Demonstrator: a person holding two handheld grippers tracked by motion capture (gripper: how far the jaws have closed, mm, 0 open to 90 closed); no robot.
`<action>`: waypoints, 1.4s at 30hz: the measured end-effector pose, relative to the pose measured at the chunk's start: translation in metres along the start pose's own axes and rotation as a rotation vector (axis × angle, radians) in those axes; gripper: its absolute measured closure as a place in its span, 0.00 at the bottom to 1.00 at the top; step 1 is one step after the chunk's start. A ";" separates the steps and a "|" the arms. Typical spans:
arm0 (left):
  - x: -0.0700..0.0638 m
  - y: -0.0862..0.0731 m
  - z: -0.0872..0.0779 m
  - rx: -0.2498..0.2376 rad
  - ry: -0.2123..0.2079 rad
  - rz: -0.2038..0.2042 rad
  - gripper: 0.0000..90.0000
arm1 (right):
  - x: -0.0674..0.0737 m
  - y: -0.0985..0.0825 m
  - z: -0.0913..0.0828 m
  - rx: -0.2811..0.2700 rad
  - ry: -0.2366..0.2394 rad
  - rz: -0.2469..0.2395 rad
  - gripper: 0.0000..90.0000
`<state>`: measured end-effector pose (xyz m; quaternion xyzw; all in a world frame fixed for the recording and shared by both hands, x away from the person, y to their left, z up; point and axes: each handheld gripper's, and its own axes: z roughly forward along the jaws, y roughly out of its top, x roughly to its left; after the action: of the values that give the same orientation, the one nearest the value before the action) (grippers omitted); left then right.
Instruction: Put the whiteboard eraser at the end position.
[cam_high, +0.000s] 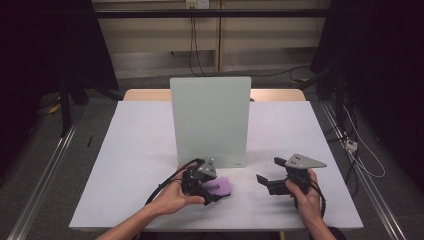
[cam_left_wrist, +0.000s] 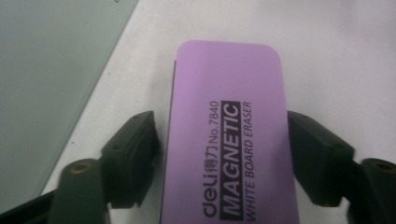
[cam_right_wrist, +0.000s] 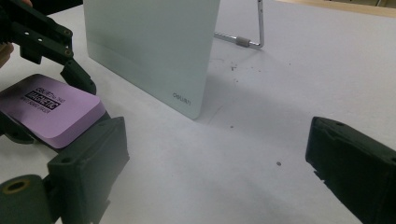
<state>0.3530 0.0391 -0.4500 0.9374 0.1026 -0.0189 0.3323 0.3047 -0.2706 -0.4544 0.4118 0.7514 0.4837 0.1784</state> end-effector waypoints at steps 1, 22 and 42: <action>0.000 0.000 -0.002 0.010 0.021 0.002 0.27 | 0.000 0.000 0.000 0.000 0.000 0.000 0.06; 0.018 -0.025 -0.057 -0.241 0.201 -0.196 0.07 | 0.001 0.000 0.002 0.006 -0.003 0.013 0.06; 0.026 -0.076 -0.097 -0.336 0.375 -0.307 0.07 | 0.002 -0.001 0.002 0.009 -0.015 0.008 0.06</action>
<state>0.3599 0.1627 -0.4243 0.8299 0.3045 0.1217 0.4513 0.3045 -0.2683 -0.4558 0.4193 0.7506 0.4777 0.1803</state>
